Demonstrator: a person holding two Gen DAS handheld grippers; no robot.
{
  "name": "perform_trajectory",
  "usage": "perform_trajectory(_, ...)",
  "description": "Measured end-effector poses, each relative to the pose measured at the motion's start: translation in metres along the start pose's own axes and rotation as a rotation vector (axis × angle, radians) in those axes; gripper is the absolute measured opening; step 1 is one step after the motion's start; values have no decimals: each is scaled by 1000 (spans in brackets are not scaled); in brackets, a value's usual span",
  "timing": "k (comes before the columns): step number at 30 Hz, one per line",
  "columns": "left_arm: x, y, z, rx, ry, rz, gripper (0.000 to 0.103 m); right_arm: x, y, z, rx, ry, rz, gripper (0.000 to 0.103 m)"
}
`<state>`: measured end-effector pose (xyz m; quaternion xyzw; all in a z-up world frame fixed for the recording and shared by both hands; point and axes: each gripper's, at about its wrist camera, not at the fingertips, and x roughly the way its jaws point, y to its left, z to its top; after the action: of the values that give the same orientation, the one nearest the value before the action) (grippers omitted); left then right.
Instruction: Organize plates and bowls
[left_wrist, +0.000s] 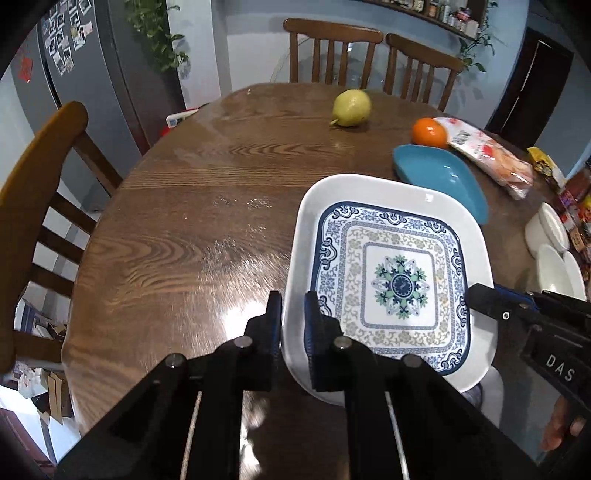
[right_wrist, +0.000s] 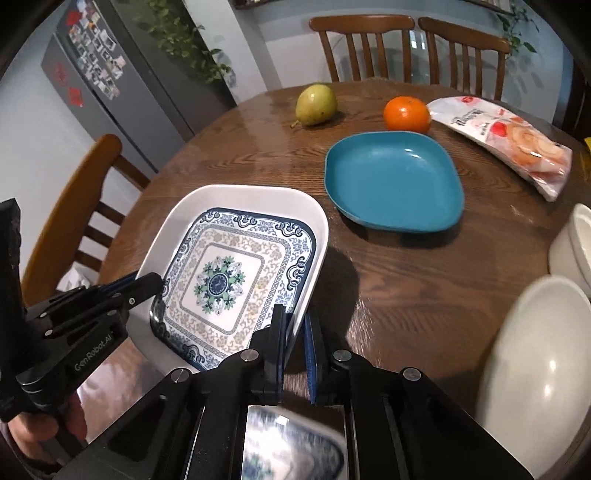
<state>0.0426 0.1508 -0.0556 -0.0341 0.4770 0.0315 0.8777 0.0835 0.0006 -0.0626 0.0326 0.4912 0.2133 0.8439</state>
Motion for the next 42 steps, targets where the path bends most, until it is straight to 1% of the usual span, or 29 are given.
perform_trajectory(3,-14,-8,-11,3,-14,-11,10,-19,-1,-11,0,-17,10,11)
perform_trajectory(6,-20,-16,-16,5,-22,-23,10,-33,-1,-22,1,-29,13,11)
perform_trajectory(9,-30,-26,-24,26,-35,-24,10,-46,-2,-35,9,-36,16,11)
perform_trajectory(16,-46,-45,-41,73,-50,-20,10,-67,-6,-63,25,-36,18,12)
perform_trajectory(20,-47,-51,-51,84,-42,-18,11,-75,-10,-75,34,-37,15,12)
perform_trajectory(26,-44,-54,-66,77,-14,-16,10,-73,-11,-92,41,-7,18,12)
perform_trajectory(31,-34,-54,-82,69,31,-10,11,-61,-14,-106,61,45,38,13)
perform_trajectory(42,-19,-50,-95,70,81,5,12,-44,-9,-116,53,108,30,13)
